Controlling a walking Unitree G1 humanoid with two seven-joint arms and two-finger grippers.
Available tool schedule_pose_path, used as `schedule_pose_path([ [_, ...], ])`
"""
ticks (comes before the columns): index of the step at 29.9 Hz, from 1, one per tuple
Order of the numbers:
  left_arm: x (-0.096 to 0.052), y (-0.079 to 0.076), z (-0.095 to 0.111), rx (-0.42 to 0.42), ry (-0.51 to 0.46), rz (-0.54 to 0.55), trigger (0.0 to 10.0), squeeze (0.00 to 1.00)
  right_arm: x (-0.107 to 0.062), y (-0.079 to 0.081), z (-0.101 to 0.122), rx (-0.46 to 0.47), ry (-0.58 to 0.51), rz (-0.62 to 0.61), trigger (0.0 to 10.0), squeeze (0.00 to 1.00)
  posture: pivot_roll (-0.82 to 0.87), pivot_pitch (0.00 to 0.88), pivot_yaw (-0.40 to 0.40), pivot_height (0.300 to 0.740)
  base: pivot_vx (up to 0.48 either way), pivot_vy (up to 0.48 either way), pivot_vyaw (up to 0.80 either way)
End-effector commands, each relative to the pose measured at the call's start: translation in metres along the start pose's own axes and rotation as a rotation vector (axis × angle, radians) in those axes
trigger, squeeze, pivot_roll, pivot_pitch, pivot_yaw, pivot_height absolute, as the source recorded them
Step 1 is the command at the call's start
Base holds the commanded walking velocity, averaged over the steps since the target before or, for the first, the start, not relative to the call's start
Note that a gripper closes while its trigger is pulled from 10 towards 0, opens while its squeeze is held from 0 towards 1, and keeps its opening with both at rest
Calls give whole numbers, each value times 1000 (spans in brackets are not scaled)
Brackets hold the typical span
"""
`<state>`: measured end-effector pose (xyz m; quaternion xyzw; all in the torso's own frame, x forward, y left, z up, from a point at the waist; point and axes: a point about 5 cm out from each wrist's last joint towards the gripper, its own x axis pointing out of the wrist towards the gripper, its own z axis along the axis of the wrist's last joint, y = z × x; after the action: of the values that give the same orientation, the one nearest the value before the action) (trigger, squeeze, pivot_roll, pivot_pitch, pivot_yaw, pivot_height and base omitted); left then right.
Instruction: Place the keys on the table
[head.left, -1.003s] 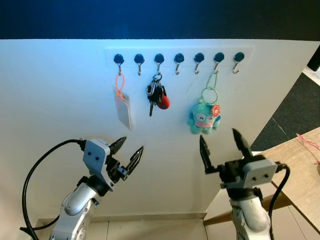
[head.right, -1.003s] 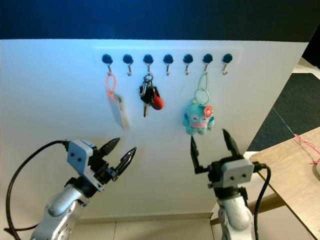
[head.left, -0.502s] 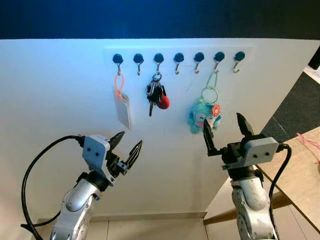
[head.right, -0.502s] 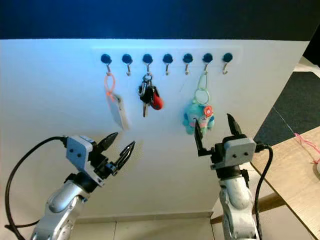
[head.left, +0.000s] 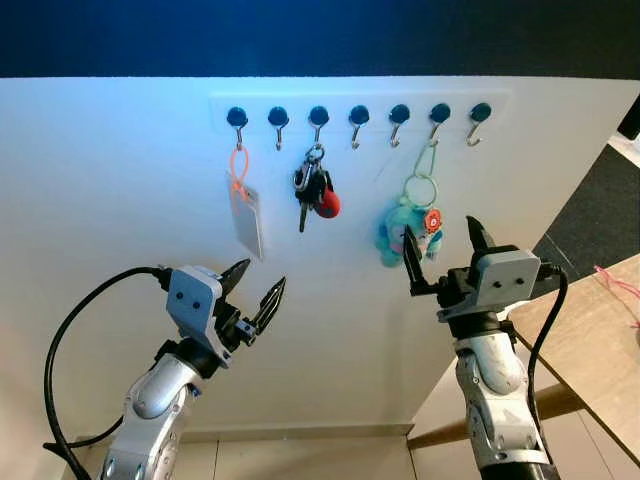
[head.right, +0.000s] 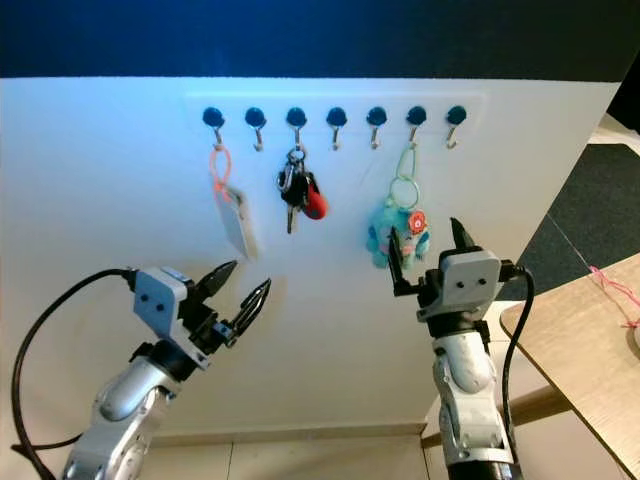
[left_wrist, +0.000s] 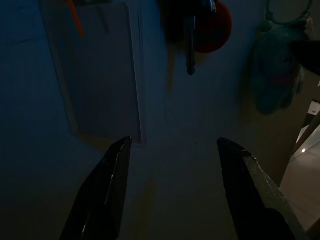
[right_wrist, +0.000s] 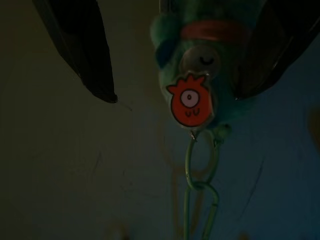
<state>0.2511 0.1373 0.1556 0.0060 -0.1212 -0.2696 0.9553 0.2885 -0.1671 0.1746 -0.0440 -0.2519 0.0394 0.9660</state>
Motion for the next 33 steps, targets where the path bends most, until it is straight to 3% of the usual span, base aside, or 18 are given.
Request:
schedule_pose_path([
  [1, 1, -4, -1, -19, -7, -14, 10000, 0, 0, -2, -7, 3, 37, -2, 10000, 0, 7, 48, -6, 740, 0, 0, 0],
  [4, 4, -15, 5, -46, -40, -98, 10000, 0, 6, -1, -13, 14, 69, 26, 10000, 0, 7, 42, -9, 740, 0, 0, 0],
  [15, 26, -48, 36, -26, -133, -292, 10000, 0, 12, 5, -15, 31, 81, 60, 10000, 0, 8, 42, -11, 740, 0, 0, 0],
  [33, 32, -41, 34, 30, -117, -247, 10000, 0, 15, 7, -27, 102, 149, 110, 10000, 0, 4, 43, -9, 740, 0, 0, 0],
])
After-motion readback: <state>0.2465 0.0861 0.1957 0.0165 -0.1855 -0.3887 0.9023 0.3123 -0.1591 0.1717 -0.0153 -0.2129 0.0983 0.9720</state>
